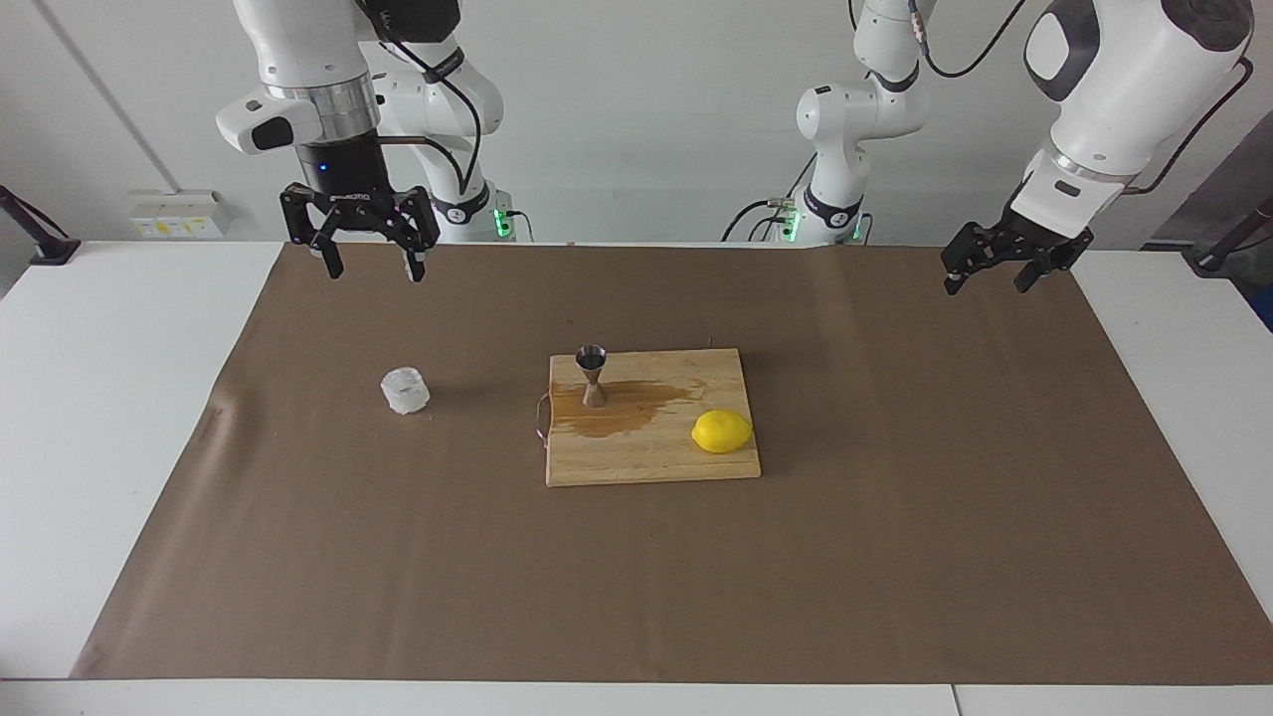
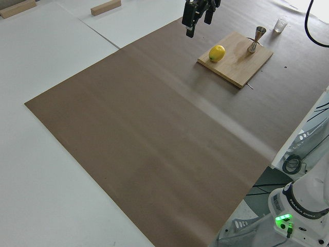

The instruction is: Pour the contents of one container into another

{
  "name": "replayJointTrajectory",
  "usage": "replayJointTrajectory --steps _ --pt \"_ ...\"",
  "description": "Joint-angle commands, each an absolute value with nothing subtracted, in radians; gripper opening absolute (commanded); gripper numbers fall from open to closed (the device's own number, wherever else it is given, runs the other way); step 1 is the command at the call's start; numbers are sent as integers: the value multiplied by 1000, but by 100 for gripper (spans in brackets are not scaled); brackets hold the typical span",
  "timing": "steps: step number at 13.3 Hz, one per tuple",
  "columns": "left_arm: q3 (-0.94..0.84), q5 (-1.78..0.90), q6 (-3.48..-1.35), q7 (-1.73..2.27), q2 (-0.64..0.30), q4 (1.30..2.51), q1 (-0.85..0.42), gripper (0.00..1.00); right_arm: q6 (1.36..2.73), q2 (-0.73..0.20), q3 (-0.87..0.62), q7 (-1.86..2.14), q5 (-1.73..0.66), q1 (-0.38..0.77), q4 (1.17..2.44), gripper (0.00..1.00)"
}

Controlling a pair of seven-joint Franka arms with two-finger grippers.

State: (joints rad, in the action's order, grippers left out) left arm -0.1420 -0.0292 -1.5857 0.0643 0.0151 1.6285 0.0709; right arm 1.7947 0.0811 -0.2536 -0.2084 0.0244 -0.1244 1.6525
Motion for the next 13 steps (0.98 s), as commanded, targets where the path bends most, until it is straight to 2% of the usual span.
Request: replayJointTrajectory --steps 1,7,10,13 --pt "-140 -41 -1595 74 43 1660 72 100 1761 69 -256 -230 48 -138 1628 100" --pt "-140 -40 -1595 74 43 1660 72 100 1695 72 -220 -222 46 -127 1623 100" --pt "-140 -40 -1595 74 43 1660 72 100 1671 66 -63 -221 41 9 1594 100" --pt "-140 -41 -1595 74 41 1660 72 100 1640 84 -45 -212 41 31 1621 100"
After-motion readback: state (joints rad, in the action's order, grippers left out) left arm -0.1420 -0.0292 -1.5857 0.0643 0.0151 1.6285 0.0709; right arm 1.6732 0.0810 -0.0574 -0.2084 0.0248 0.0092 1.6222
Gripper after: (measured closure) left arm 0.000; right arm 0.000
